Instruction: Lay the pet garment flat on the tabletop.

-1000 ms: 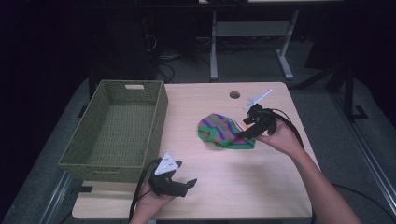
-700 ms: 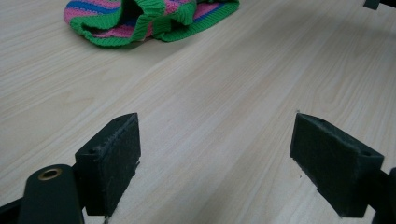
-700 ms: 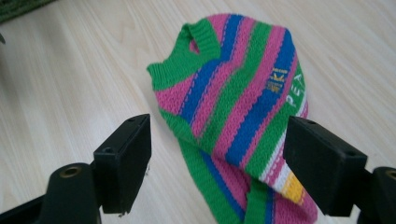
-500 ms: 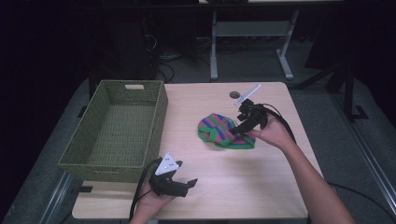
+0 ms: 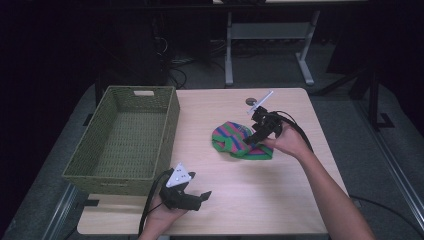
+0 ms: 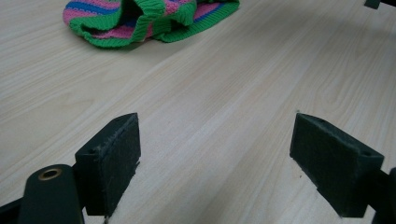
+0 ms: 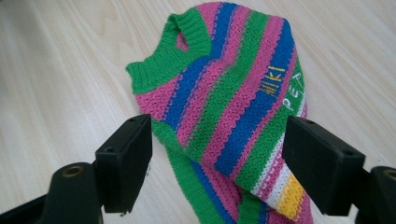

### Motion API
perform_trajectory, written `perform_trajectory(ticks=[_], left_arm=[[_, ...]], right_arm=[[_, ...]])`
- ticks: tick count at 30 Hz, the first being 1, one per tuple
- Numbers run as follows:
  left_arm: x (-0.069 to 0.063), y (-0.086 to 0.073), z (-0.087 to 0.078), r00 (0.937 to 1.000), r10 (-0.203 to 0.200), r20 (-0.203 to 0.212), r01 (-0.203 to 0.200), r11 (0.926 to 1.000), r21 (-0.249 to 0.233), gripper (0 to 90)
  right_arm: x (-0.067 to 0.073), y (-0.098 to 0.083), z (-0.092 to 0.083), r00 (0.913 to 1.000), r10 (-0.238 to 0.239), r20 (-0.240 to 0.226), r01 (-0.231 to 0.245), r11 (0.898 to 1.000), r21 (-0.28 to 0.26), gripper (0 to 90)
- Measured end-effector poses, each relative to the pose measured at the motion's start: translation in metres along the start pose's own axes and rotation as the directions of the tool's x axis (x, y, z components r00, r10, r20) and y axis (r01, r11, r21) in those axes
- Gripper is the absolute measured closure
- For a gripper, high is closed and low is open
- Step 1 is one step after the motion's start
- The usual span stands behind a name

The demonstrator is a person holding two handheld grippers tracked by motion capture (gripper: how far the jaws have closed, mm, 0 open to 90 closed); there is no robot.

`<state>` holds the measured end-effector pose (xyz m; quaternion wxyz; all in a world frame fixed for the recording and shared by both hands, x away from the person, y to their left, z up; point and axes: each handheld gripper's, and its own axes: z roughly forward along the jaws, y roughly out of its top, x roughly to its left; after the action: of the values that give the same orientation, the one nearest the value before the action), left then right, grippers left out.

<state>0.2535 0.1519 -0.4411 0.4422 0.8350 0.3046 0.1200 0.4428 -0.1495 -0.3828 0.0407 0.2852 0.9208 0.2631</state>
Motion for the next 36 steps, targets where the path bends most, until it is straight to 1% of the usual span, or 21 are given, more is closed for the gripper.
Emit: perform_trajectory(ticks=[4, 10, 14, 17, 19, 21, 24, 25, 26, 27, 28, 29, 30, 32, 35, 36], left_arm=[[-0.001, 0.0, -0.001, 1.0, 0.003, 0.003, -0.003, 1.0, -0.004, 15.9], [0.0, 0.0, -0.003, 1.0, -0.005, 0.001, 0.005, 1.0, -0.007, 15.9], [0.001, -0.001, -0.002, 0.9999, -0.012, 0.003, 0.013, 0.9999, -0.009, 15.9], [0.0, 0.0, -0.002, 1.0, -0.004, 0.004, 0.004, 1.0, -0.004, 15.9], [0.001, 0.0, -0.002, 1.0, 0.004, 0.005, -0.004, 1.0, -0.003, 15.9], [0.001, -0.001, -0.002, 1.0, -0.003, 0.007, 0.003, 1.0, -0.005, 15.9], [0.001, -0.001, -0.002, 1.0, 0.001, 0.006, -0.001, 1.0, -0.003, 15.9], [0.001, -0.001, -0.003, 1.0, 0.009, 0.003, -0.009, 1.0, -0.003, 15.9], [0.001, -0.001, -0.003, 1.0, 0.004, 0.002, -0.004, 1.0, -0.004, 15.9], [0.001, 0.0, -0.003, 1.0, 0.002, 0.004, -0.002, 1.0, -0.005, 15.9], [0.001, 0.0, -0.003, 1.0, 0.002, 0.004, -0.002, 1.0, -0.005, 15.9], [0.001, -0.001, -0.002, 1.0, -0.001, 0.007, 0.001, 1.0, -0.005, 15.9], [0.001, -0.001, -0.002, 1.0, -0.001, 0.007, 0.001, 1.0, -0.005, 15.9], [0.001, 0.0, -0.002, 1.0, 0.007, 0.007, -0.007, 1.0, 0.001, 15.9], [0.001, 0.0, -0.002, 0.9999, 0.005, 0.009, -0.005, 1.0, -0.002, 16.0], [0.001, 0.0, -0.002, 0.9999, 0.005, 0.009, -0.005, 1.0, -0.002, 15.9]], right_arm=[[-0.003, 0.0, 0.006, 0.9999, 0.009, 0.007, -0.009, 1.0, 0.014, 24.1], [-0.007, 0.0, 0.018, 0.9998, 0.021, 0.009, -0.021, 0.999, 0.038, 24.0], [-0.005, 0.001, 0.026, 0.9999, 0.013, 0.002, -0.013, 0.998, 0.059, 24.1], [-0.005, 0.002, 0.032, 0.9999, 0.012, 0.012, -0.013, 0.997, 0.07, 24.1], [-0.005, 0.002, 0.033, 0.9998, 0.015, 0.009, -0.016, 0.997, 0.074, 24.0], [-0.005, 0.003, 0.036, 0.9998, 0.015, 0.014, -0.016, 0.997, 0.076, 24.1], [-0.005, 0.005, 0.039, 0.9997, 0.017, 0.019, -0.019, 0.997, 0.077, 24.1], [-0.006, 0.006, 0.044, 0.9993, 0.028, 0.024, -0.03, 0.996, 0.085, 24.1], [-0.006, 0.006, 0.044, 0.9993, 0.028, 0.024, -0.03, 0.996, 0.085, 24.1], [-0.007, 0.006, 0.049, 0.9989, 0.041, 0.025, -0.043, 0.995, 0.085, 24.1], [-0.007, 0.006, 0.049, 0.9989, 0.041, 0.025, -0.043, 0.995, 0.085, 24.1], [-0.008, 0.007, 0.054, 0.9981, 0.052, 0.034, -0.055, 0.995, 0.083, 24.3], [-0.008, 0.007, 0.054, 0.9981, 0.052, 0.034, -0.055, 0.995, 0.083, 24.3], [-0.009, 0.007, 0.061, 0.9962, 0.066, 0.056, -0.072, 0.993, 0.097, 25.7], [-0.012, 0.006, 0.067, 0.993, 0.1, 0.064, -0.106, 0.989, 0.103, 27.6], [-0.012, 0.006, 0.067, 0.993, 0.1, 0.064, -0.106, 0.989, 0.103, 27.6]])
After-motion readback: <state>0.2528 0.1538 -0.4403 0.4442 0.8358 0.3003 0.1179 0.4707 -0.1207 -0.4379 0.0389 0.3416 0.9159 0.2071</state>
